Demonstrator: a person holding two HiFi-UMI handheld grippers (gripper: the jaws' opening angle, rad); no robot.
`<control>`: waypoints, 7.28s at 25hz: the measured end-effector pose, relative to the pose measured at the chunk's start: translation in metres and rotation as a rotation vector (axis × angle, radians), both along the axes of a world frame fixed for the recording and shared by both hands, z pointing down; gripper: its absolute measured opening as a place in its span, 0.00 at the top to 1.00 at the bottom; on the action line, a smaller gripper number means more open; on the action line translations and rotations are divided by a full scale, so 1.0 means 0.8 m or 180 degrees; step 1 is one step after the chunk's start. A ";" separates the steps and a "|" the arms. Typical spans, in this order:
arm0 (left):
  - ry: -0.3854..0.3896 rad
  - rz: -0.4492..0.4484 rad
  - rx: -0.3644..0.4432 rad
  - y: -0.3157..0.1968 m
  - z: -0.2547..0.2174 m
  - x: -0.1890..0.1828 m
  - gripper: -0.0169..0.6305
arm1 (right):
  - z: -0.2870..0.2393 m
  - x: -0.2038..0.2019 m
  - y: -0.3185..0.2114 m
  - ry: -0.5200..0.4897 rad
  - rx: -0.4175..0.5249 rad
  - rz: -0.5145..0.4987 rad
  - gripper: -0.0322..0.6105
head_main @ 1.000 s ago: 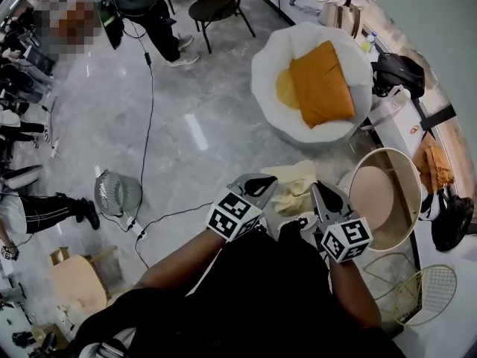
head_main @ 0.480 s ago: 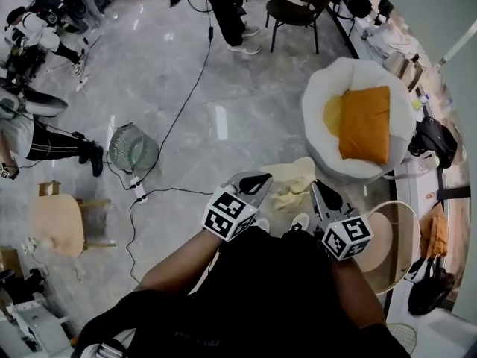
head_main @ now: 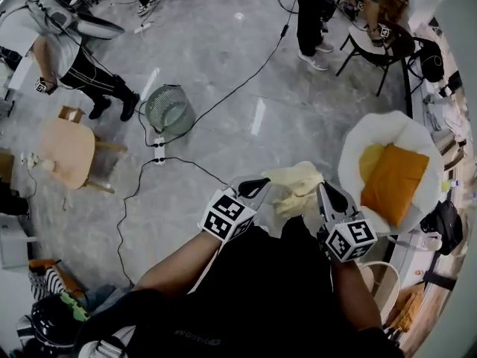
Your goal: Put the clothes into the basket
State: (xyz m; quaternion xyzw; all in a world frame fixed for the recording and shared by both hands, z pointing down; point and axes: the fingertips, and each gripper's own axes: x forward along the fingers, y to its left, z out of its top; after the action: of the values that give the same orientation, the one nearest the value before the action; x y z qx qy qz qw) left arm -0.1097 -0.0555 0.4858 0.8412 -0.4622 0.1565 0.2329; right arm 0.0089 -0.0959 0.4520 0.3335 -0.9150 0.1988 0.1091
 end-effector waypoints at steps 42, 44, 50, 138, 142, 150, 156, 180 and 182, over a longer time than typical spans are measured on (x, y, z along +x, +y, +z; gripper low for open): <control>0.0004 -0.2695 -0.0159 -0.186 0.003 -0.195 0.97 | 0.029 -0.280 -0.251 0.0016 -0.0168 -0.2858 0.91; 0.0038 -0.2728 -0.0138 -0.186 0.001 -0.230 0.97 | 0.028 -0.313 -0.251 0.0053 -0.0166 -0.2879 0.91; 0.0099 -0.2745 -0.0222 -0.167 0.005 -0.332 0.97 | 0.020 -0.417 -0.244 0.0129 -0.0142 -0.2910 0.91; 0.0726 -0.4191 -0.1263 -0.171 0.219 -0.732 0.97 | 0.525 -0.880 -0.263 0.2389 -0.0903 -0.3895 0.91; 0.0689 -0.4120 -0.1237 -0.159 0.211 -0.727 0.97 | 0.531 -0.881 -0.261 0.2410 -0.1007 -0.3719 0.91; 0.0665 -0.3990 -0.1200 -0.147 0.204 -0.707 0.97 | 0.522 -0.843 -0.232 0.2691 -0.1345 -0.3918 0.64; 0.0587 -0.3884 -0.1090 -0.140 0.177 -0.698 0.97 | 0.462 -0.813 -0.228 0.2367 -0.1424 -0.3896 0.73; 0.0317 -0.3299 -0.0226 -0.130 0.035 -0.667 0.97 | 0.085 -0.793 -0.202 0.0489 -0.0431 -0.3546 0.93; 0.0277 -0.3299 -0.0207 -0.135 0.031 -0.665 0.97 | 0.072 -0.785 -0.206 0.0443 -0.0359 -0.3571 0.93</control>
State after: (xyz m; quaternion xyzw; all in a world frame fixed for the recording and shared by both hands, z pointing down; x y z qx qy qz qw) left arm -0.6415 -0.1636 0.5110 0.5000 -0.8028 -0.0002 0.3248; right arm -0.6193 -0.2606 0.5095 -0.1977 -0.9307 0.1366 0.2758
